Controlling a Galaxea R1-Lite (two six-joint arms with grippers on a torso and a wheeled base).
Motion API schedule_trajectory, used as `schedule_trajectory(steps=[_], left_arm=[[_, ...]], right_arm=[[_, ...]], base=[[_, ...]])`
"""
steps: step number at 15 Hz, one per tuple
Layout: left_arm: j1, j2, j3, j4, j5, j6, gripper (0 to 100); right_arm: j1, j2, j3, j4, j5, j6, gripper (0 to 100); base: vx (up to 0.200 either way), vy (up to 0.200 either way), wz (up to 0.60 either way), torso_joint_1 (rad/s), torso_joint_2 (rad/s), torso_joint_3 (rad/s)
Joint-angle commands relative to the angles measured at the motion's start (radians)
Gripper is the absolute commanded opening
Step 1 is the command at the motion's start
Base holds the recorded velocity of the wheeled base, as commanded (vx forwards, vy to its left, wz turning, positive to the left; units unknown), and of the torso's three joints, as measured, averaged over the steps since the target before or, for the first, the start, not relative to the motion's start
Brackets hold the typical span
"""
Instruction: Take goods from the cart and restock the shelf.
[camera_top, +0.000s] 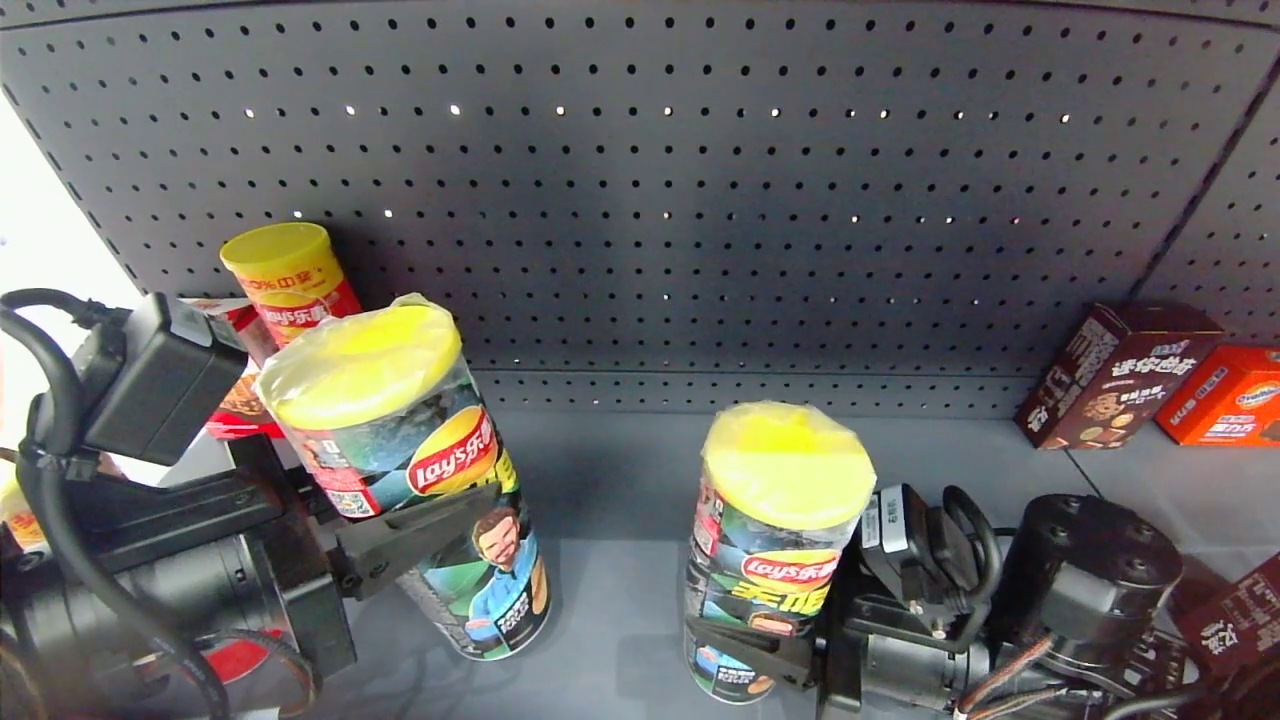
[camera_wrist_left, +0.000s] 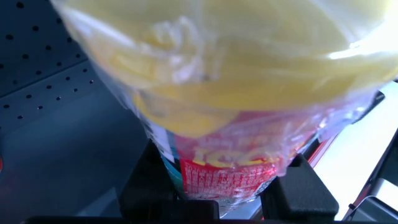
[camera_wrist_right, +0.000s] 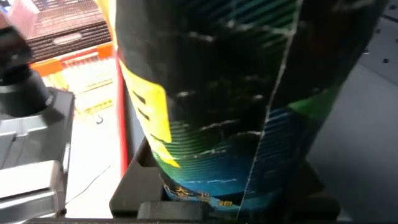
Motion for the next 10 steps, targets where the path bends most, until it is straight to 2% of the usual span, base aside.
schedule_trajectory(steps=[1, 2, 7, 10], left_arm=[[0.000, 0.000, 0.001, 0.000, 0.000, 0.000, 0], [0.000, 0.000, 0.002, -0.001, 0.000, 0.000, 0], [-0.002, 0.000, 0.005, -0.001, 0.000, 0.000, 0], [-0.003, 0.001, 0.004, 0.000, 0.000, 0.000, 0]], right_arm=[[0.008, -0.006, 0.008, 0.000, -0.001, -0.001, 0], [0.008, -0.007, 0.008, 0.002, -0.001, 0.000, 100], [0.004, -0.065, 0.048, 0.002, -0.010, -0.001, 100], [-0.007, -0.185, 0.077, 0.011, -0.009, 0.000, 100]], base=[[0.000, 0.000, 0.00, 0.000, 0.00, 0.000], [0.000, 0.000, 0.00, 0.000, 0.00, 0.000], [0.000, 0.000, 0.00, 0.000, 0.00, 0.000], [0.000, 0.000, 0.00, 0.000, 0.00, 0.000]])
